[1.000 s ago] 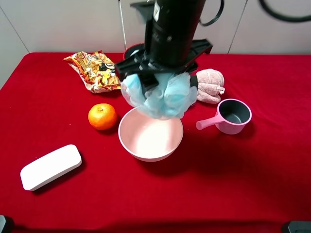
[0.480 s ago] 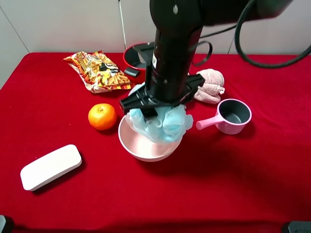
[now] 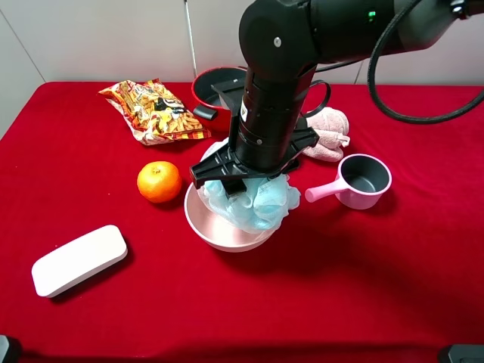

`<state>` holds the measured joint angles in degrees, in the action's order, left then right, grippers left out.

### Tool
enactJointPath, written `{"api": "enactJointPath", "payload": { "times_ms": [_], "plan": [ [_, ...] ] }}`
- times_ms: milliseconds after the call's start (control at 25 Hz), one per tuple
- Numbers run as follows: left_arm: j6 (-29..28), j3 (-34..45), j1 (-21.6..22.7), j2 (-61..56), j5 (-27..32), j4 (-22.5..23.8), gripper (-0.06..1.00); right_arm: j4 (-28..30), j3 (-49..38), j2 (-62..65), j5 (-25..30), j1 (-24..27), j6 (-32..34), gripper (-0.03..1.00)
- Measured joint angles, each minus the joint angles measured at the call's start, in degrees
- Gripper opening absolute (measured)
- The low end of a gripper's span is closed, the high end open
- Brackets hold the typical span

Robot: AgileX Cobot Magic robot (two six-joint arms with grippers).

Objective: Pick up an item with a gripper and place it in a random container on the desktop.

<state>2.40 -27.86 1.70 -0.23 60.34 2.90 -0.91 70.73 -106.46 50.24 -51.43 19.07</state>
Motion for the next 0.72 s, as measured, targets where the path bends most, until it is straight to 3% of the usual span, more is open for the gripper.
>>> {"api": "enactJointPath", "payload": {
  "times_ms": [80, 160, 280, 720],
  "plan": [
    [0.00, 0.00, 0.00, 0.00, 0.00, 0.00, 0.99, 0.00, 0.00, 0.00, 0.00, 0.00, 0.00, 0.42],
    [0.00, 0.00, 0.00, 0.00, 0.00, 0.00, 0.99, -0.20, 0.00, 0.00, -0.12, 0.00, 0.00, 0.56],
    [0.00, 0.00, 0.00, 0.00, 0.00, 0.00, 0.99, -0.32, 0.00, 0.00, -0.13, 0.00, 0.07, 0.67],
    [0.00, 0.00, 0.00, 0.00, 0.00, 0.00, 0.99, -0.36, 1.57, 0.00, 1.69, 0.00, 0.07, 0.69]
  ]
}}
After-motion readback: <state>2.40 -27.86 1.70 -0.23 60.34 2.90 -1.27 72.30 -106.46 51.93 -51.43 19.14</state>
